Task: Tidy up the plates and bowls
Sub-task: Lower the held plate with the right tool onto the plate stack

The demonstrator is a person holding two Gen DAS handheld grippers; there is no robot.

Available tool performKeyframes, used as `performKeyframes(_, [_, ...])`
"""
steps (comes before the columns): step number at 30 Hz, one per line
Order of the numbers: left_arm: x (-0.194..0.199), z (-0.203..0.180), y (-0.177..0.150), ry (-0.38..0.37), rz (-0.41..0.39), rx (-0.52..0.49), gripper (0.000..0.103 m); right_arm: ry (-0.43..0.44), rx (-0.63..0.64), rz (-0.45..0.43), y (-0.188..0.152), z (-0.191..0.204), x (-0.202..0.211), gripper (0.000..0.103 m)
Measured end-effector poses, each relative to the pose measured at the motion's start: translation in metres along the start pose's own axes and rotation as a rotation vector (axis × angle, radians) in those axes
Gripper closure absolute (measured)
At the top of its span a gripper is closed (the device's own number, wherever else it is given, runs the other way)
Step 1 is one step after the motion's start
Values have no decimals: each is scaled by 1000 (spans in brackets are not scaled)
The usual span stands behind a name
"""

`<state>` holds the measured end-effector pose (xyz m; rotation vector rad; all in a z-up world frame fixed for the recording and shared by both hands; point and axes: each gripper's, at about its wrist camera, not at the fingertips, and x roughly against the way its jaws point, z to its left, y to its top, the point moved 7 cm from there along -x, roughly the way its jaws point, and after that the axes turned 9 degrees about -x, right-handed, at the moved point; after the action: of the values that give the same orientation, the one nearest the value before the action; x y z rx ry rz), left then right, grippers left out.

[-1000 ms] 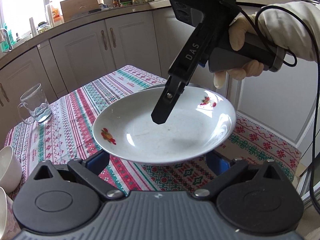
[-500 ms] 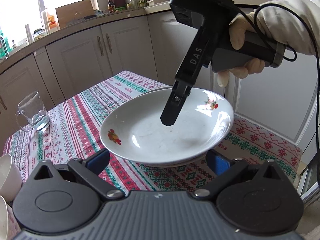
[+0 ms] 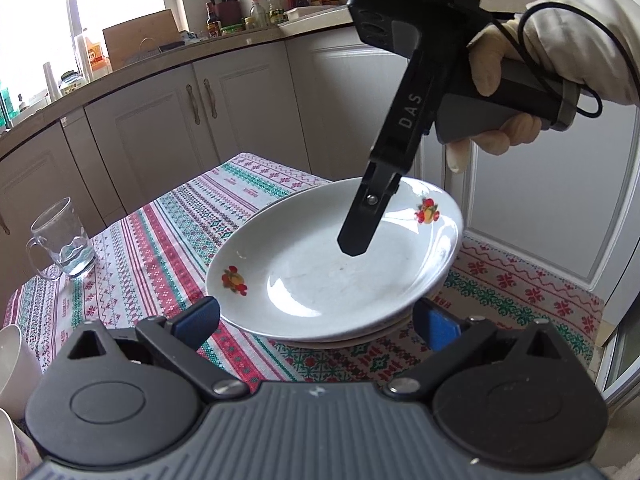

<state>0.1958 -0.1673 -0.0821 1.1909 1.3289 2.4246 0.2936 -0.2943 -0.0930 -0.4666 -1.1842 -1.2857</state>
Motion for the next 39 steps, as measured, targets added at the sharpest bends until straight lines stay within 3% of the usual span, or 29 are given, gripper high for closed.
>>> performKeyframes(18, [-9, 6, -3, -16, 15, 33, 1, -13, -10, -33, -11, 1, 16, 0])
performKeyframes(39, [-8, 7, -6, -24, 20, 53, 1, -97, 18, -45, -27, 12, 25, 0])
